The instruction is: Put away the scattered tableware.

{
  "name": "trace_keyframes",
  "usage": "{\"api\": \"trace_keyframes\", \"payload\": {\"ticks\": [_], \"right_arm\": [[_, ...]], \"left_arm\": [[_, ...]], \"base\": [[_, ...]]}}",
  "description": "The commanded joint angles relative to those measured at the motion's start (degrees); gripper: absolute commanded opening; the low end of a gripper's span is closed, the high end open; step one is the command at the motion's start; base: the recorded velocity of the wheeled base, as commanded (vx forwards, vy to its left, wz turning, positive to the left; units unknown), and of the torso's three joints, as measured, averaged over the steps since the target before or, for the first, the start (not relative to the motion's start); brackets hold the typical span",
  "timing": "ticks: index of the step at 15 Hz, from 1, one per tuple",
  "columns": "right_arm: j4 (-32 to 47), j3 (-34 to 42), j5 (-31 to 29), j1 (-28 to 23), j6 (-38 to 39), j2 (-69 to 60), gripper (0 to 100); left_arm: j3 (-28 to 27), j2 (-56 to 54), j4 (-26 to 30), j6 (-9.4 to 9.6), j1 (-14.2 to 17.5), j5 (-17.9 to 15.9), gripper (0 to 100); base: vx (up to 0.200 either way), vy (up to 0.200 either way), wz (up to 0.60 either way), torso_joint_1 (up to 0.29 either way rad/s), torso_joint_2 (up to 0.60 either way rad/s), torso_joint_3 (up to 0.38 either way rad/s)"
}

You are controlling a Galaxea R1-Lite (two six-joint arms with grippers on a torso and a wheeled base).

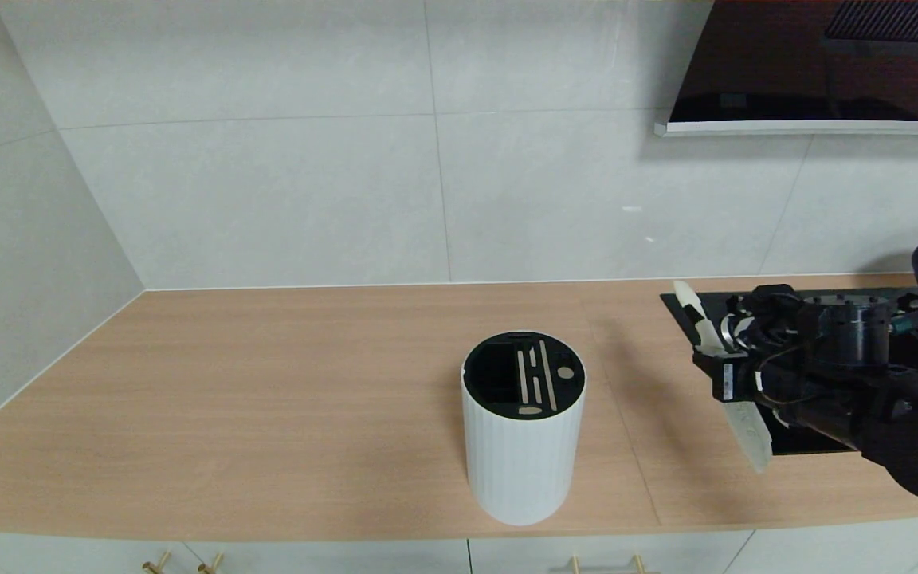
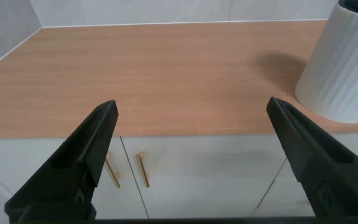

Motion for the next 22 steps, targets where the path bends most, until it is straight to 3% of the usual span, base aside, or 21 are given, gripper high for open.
{"api": "trace_keyframes", "payload": {"ticks": [1,3,4,6,7,8,9,10,11,12,13,14,15,18,20,21,22], "right_arm": [[0.1,-0.5,0.0,2.3,-0.1,-6.8,0],[4.2,-5.3,-0.1,3.2,-0.1,-8.4,0],[6.7,-7.5,0.0,4.3,-0.1,-9.1,0],[9.8,-11.3,-0.1,7.4,0.0,-10.1,0],[10.0,-12.8,-0.3,9.8,0.1,-10.6,0],[10.0,-13.1,-0.3,10.5,0.1,-10.9,0],[10.0,-13.1,-0.3,13.7,0.2,-12.3,0],[10.0,-12.5,-0.5,15.4,0.4,-13.3,0],[10.1,-11.8,-1.1,17.4,1.3,-14.3,0],[10.1,-11.4,-1.5,19.2,2.2,-14.8,0],[10.0,-11.5,-3.0,22.6,3.4,-15.2,0],[10.0,-11.5,-4.1,24.7,3.9,-15.2,0],[9.9,-11.8,-5.3,26.8,4.7,-15.4,0],[9.6,-12.3,-5.7,31.5,7.3,-16.2,0],[9.8,-13.4,-6.1,34.4,8.2,-15.4,0],[9.6,-13.8,-7.3,35.7,8.3,-14.4,0],[9.5,-13.9,-8.6,36.9,8.3,-13.6,0]], "left_arm": [[0.0,0.0,0.0,0.92,0.0,-0.1,100],[-0.4,0.0,-0.1,5.23,0.0,-1.6,100],[-3.5,0.6,0.4,5.58,0.0,-3.9,100],[-16.1,9.1,5.1,5.14,0.0,-11.1,100],[-23.7,16.8,7.1,3.91,0.0,-14.6,100],[-26.1,19.9,7.3,3.73,0.0,-15.7,100],[-35.9,33.0,7.3,3.29,0.0,-20.2,100],[-41.1,40.5,7.2,1.89,-0.2,-22.2,100],[-45.8,46.8,7.3,-0.93,-1.7,-23.3,100],[-49.0,51.0,7.2,-4.44,-5.4,-23.7,100],[-52.6,56.7,6.2,-16.04,-17.3,-23.5,100],[-52.5,59.0,3.0,-22.72,-22.8,-23.6,100],[-51.3,62.5,-2.5,-27.47,-26.7,-23.5,100],[-47.4,71.6,-18.3,-29.84,-29.2,-22.9,100],[-46.5,75.9,-25.2,-35.64,-31.7,-22.2,100],[-46.5,78.8,-30.1,-39.86,-32.5,-21.9,100],[-46.5,81.7,-34.5,-41.18,-33.0,-21.4,100]], "base": [[0.0,0.0,0.0,0.0,0.0,0.0],[0.0,0.0,0.0,0.0,0.0,0.0],[0.0,0.0,0.0,0.0,0.0,0.0],[0.0,0.0,0.0,0.0,0.0,0.0],[0.0,0.0,0.0,0.0,0.0,0.0],[0.0,0.0,0.0,0.0,0.0,0.0],[0.0,0.0,0.0,0.0,0.0,0.0],[0.0,0.0,0.0,0.0,0.0,0.0],[0.0,0.0,0.0,0.0,0.0,0.0],[0.0,0.0,0.0,0.0,0.0,0.0],[0.0,0.0,0.0,0.0,0.0,0.0],[0.0,0.0,0.0,0.0,0.0,0.0],[0.0,0.0,0.0,0.0,0.0,0.0],[0.0,0.0,0.0,0.0,0.0,0.0],[0.0,0.0,0.0,0.0,0.0,0.0],[0.0,0.0,0.0,0.0,0.0,0.0],[0.0,0.0,0.0,0.0,0.0,0.0]]}}
